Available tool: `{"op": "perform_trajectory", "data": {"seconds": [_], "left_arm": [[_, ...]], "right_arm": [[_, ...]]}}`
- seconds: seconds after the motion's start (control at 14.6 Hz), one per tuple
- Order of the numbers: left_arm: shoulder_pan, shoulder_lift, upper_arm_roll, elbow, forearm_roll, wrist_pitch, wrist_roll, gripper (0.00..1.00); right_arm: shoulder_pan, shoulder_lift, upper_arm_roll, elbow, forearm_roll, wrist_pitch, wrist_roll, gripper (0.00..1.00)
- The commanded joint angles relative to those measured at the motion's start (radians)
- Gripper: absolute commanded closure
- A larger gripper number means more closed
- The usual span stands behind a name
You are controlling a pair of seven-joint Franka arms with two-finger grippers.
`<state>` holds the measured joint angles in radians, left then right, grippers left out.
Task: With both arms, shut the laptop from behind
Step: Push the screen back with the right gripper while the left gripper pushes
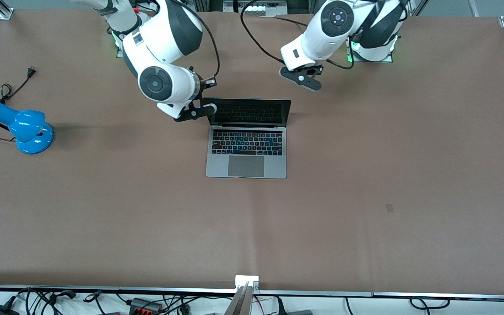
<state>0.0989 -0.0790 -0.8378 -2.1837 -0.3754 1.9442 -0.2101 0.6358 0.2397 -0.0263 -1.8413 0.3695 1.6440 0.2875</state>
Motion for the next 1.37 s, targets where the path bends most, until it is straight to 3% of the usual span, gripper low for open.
{"op": "perform_trajectory", "data": {"seconds": [0.0, 0.89, 1.3], "left_arm": [[0.015, -0.038, -0.049, -0.079, -0.030, 0.100, 0.011, 0.99], [0.012, 0.221, -0.061, -0.116, -0.016, 0.556, 0.023, 0.99], [0.068, 0.300, -0.034, -0.096, 0.072, 0.625, 0.142, 1.00]], "right_arm": [[0.034, -0.033, -0.011, -0.038, 0.019, -0.001, 0.038, 1.00], [0.028, 0.056, -0.020, 0.002, 0.017, 0.102, 0.045, 1.00], [-0.011, 0.118, -0.023, 0.089, 0.015, 0.117, 0.044, 1.00]]}}
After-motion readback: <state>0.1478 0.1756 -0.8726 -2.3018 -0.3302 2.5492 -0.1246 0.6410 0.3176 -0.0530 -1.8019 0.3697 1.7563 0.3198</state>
